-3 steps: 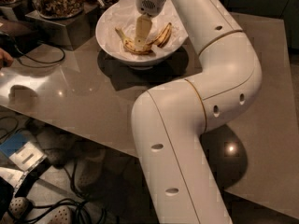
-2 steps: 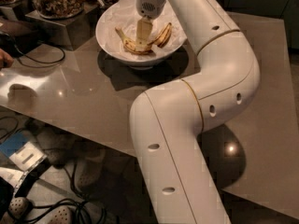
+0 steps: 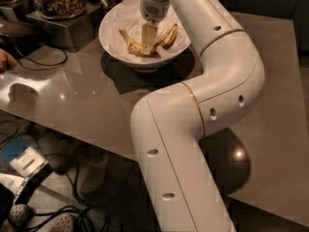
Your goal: Pick banana from white bowl
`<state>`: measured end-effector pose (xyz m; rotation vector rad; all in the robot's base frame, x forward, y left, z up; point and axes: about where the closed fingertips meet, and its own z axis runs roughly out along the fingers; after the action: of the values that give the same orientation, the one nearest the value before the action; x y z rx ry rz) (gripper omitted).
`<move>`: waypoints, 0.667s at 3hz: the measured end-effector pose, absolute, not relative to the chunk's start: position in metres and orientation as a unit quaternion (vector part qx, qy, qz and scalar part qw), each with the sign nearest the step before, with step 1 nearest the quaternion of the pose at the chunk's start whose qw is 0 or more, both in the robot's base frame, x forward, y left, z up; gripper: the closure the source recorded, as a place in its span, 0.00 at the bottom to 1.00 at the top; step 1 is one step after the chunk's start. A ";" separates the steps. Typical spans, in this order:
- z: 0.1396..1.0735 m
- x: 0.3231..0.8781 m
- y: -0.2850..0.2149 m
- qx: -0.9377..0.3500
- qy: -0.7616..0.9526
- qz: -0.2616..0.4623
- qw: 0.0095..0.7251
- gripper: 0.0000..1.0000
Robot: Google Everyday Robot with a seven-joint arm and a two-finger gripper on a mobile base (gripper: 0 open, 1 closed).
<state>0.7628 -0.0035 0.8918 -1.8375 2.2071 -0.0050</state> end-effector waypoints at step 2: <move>0.884 0.762 -0.004 -0.640 0.758 -0.005 0.121 0.37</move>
Offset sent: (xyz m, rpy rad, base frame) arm 0.0427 -0.0358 0.0552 -0.1321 0.2659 0.0395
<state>0.7620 -0.0040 0.8841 -1.8708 2.2156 -0.0141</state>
